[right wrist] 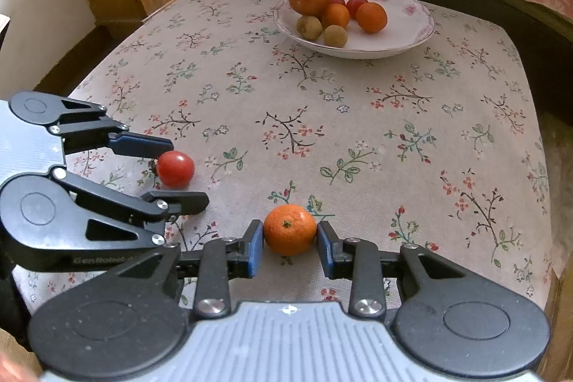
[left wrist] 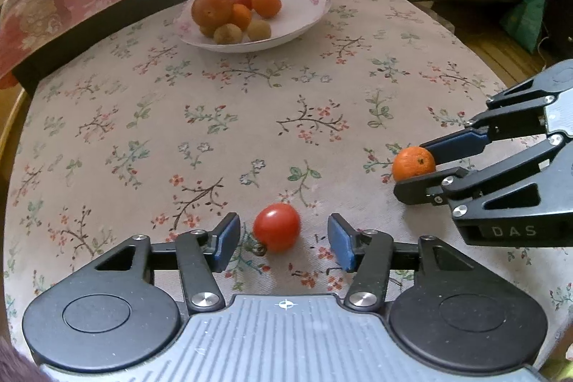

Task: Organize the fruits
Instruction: 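Lift the red cherry tomato and small orange off the table with both grippers, then carry the tomato and orange toward the white plate with both grippers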

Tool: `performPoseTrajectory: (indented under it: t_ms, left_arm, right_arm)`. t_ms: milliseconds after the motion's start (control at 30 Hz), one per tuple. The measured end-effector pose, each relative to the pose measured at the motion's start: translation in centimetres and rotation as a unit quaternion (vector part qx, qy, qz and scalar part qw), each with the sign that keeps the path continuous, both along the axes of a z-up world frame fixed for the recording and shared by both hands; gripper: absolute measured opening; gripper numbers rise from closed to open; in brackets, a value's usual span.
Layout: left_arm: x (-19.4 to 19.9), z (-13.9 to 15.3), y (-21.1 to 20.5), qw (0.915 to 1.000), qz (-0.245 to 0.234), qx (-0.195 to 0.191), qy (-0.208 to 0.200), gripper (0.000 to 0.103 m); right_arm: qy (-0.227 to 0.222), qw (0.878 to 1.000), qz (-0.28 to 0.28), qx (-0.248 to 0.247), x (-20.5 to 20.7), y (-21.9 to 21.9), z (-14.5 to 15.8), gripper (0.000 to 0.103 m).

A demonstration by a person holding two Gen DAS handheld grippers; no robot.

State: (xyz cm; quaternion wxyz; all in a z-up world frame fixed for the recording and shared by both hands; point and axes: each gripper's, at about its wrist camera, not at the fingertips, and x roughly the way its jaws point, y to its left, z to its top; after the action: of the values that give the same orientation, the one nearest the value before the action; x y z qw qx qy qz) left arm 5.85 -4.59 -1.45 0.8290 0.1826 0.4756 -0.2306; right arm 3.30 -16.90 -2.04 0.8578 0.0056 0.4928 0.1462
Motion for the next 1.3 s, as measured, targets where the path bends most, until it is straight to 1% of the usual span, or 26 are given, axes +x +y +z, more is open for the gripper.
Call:
performPoseTrajectory:
  t_ms: [67,233,300,567,800,1167,1300]
  left_arm:
    - [-0.1,0.02,-0.15,1.0,-0.005,0.0,0.001,0.058]
    - [-0.45,0.33,-0.19,0.9999,-0.01,-0.001,0.005,0.041]
    - [-0.46,0.38,-0.18,0.9999,-0.01,-0.002,0.008,0.036]
    - [-0.37,0.35,-0.42,0.9999,-0.014,-0.001,0.008,0.036]
    - [-0.15,0.18,-0.77,0.9997,-0.019,-0.008,0.01,0.039]
    - [-0.19,0.29,-0.35,0.9997,-0.018,-0.008,0.013,0.049]
    - [-0.38,0.23,-0.52,0.9997,-0.022,-0.006,0.013,0.051]
  right_arm:
    - [0.001,1.0,0.001,-0.001,0.02,0.01,0.01,0.033]
    - [0.002,1.0,0.003,-0.004,0.0,0.08,0.04,0.033]
    - [0.002,1.0,0.003,-0.005,-0.02,0.05,0.04,0.033]
    - [0.001,1.0,0.005,-0.008,-0.11,0.12,0.07,0.033]
    - [0.002,1.0,0.006,-0.004,-0.01,0.07,0.01,0.033]
    - [0.0,1.0,0.004,-0.003,0.19,-0.02,-0.03,0.033]
    - [-0.001,1.0,0.006,-0.007,0.15,0.08,-0.02,0.033]
